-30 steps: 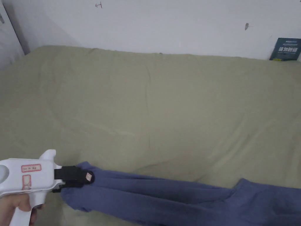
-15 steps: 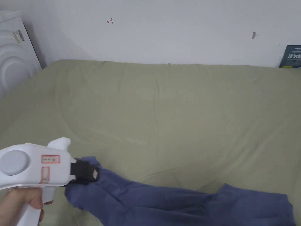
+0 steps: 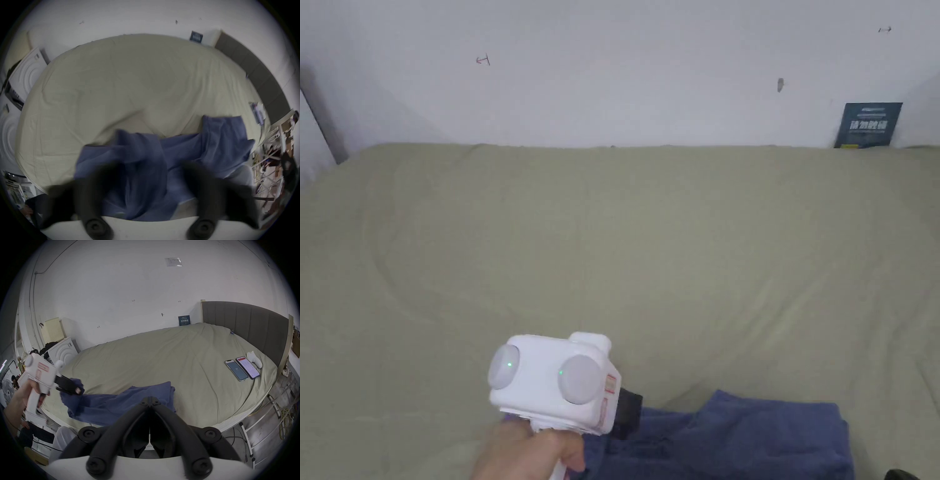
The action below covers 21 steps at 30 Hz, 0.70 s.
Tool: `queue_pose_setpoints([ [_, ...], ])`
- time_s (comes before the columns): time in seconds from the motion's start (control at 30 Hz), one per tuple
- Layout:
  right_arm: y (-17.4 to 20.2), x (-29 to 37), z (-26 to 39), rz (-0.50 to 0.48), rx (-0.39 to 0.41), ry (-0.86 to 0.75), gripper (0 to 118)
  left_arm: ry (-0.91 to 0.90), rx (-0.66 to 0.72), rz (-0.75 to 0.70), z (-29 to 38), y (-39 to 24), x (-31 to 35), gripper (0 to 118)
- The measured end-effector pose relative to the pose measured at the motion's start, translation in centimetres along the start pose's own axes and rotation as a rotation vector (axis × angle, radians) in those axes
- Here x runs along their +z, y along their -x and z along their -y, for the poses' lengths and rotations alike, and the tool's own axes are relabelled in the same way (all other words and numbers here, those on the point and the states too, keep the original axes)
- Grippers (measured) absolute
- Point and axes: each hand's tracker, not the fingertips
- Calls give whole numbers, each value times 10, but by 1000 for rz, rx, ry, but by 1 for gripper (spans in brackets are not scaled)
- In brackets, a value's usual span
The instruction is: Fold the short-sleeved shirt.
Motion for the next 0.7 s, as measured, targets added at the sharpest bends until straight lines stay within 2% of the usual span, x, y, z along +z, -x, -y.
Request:
queue_pose_setpoints([
  [0.03,-3,1,0,2,-5,0,0,18,4,-14,1,-5,-14,118],
  [0.1,-8,1,0,15,-17,9,0,-27,38,66,1,-14,-22,111],
  [0.17,-12,3,0,23,-32,8,0,-5,68,96,-1,-13,-21,111],
  [0.27,-16,0,-2,24,-36,15,0,-34,101,222,2,5,17,108],
  [0.3,-15,0,-2,27,-31,15,0,-42,119,247,4,16,28,100],
  [0.33,-15,0,-2,27,-26,13,0,-61,153,286,7,30,40,84],
  [0.37,-14,-2,-2,24,-25,15,0,-100,190,324,10,43,54,55],
  [0.4,-13,-4,-3,13,-26,23,0,-132,221,363,13,59,63,0],
  [0.5,-9,-8,-2,-11,-29,31,0,-170,321,363,18,95,62,0],
  [0.57,-5,-9,-3,-18,-26,34,0,-131,374,347,21,108,48,0],
  [0.7,-1,-5,-3,-24,-28,29,0,-76,351,395,19,96,8,0],
])
